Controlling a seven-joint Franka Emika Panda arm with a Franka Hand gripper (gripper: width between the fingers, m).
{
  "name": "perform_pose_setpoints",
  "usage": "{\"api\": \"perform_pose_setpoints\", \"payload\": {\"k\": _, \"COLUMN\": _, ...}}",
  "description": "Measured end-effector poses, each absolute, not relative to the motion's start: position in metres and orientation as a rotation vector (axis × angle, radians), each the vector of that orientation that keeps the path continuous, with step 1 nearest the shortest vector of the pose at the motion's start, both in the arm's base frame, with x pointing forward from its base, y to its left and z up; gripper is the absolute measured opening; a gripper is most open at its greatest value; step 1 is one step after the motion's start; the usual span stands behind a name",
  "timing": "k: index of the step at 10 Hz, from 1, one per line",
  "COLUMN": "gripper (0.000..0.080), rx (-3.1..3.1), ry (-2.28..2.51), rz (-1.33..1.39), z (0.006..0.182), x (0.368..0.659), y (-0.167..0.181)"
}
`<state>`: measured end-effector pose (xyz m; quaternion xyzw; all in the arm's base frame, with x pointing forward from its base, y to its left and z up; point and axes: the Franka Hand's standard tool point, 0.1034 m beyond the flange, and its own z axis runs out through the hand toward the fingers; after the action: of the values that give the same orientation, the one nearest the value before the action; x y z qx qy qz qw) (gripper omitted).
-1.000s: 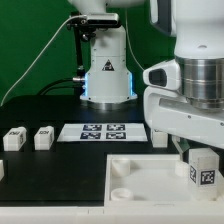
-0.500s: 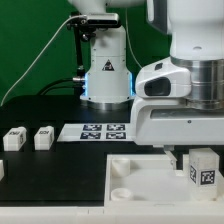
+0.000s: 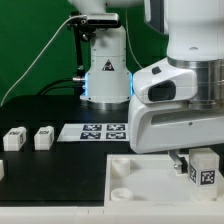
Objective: Assemble one leg
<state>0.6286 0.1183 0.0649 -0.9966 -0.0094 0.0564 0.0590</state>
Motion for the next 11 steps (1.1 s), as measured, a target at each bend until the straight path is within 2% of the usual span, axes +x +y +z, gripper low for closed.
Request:
{"api": "perform_pose_setpoints", "payload": {"k": 1, "gripper": 0.0391, "rx": -3.019, "ry": -0.028, "rz": 0.171, "z": 0.065, "x": 0.629, "y": 0.118}}
{"api": "perform_pose_setpoints", "payload": {"k": 2, "gripper": 0.0294, "rx": -3.020, "ry": -0.017, "rz": 0.172, "z": 0.065, "x": 0.629, "y": 0.117}}
{"api": "perform_pose_setpoints", "payload": {"k": 5, "gripper": 0.0294, "rx": -3.021, "ry": 0.095, "rz": 0.174, "z": 0.065, "x": 0.629, "y": 0.116}}
{"api": "perform_pose_setpoints", "payload": {"k": 7, "gripper": 0.0294, "rx": -2.991, "ry": 0.555, "rz": 0.184, "z": 0.064, "x": 0.630, "y": 0.114}}
{"api": "perform_pose_setpoints", "payload": {"k": 11, "gripper": 0.0300, "rx": -2.916, "ry": 1.081, "rz": 0.177, "z": 0.065, "x": 0.632, "y": 0.093}}
